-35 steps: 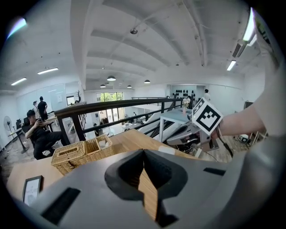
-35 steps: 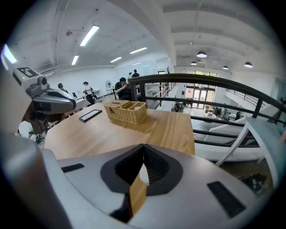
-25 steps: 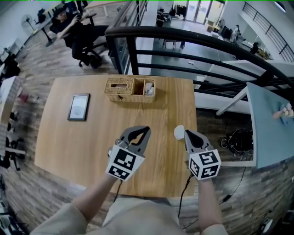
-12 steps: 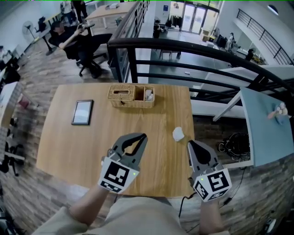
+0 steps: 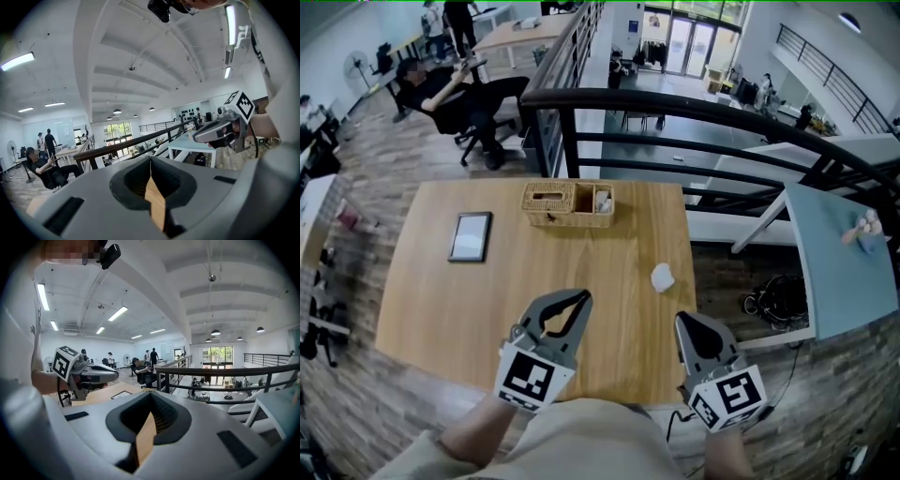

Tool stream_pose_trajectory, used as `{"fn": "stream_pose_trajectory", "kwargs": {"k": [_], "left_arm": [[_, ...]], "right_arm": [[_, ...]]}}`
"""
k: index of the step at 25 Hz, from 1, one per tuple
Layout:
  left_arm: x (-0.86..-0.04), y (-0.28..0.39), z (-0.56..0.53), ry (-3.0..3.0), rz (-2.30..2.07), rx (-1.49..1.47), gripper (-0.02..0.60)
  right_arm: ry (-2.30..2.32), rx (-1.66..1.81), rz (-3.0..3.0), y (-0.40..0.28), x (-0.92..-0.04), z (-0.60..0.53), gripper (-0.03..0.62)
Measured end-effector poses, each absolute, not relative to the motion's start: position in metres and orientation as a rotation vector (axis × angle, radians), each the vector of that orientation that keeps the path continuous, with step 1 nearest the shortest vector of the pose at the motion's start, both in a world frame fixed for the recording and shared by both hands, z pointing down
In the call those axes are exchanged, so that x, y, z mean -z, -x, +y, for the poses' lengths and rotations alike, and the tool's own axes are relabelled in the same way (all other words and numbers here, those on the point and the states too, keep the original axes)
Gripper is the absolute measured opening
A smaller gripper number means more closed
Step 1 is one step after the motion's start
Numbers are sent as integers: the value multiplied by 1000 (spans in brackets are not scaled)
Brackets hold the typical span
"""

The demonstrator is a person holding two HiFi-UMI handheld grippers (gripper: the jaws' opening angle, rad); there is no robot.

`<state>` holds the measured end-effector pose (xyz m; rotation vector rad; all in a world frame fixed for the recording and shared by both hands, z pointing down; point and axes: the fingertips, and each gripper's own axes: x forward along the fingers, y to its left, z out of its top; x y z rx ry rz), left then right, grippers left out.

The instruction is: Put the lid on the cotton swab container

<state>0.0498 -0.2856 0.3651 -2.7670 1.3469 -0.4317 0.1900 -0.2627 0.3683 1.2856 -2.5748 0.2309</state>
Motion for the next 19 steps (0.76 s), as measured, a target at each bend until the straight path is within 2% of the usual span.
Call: {"fn": "stream_pose_trajectory", "kwargs": {"k": [19], "left_arm": [[-364,-36,-280,2763,1382,425,23]], "right_arm": [[-1234,-194,-2573,-170,-368,-262,26]]}}
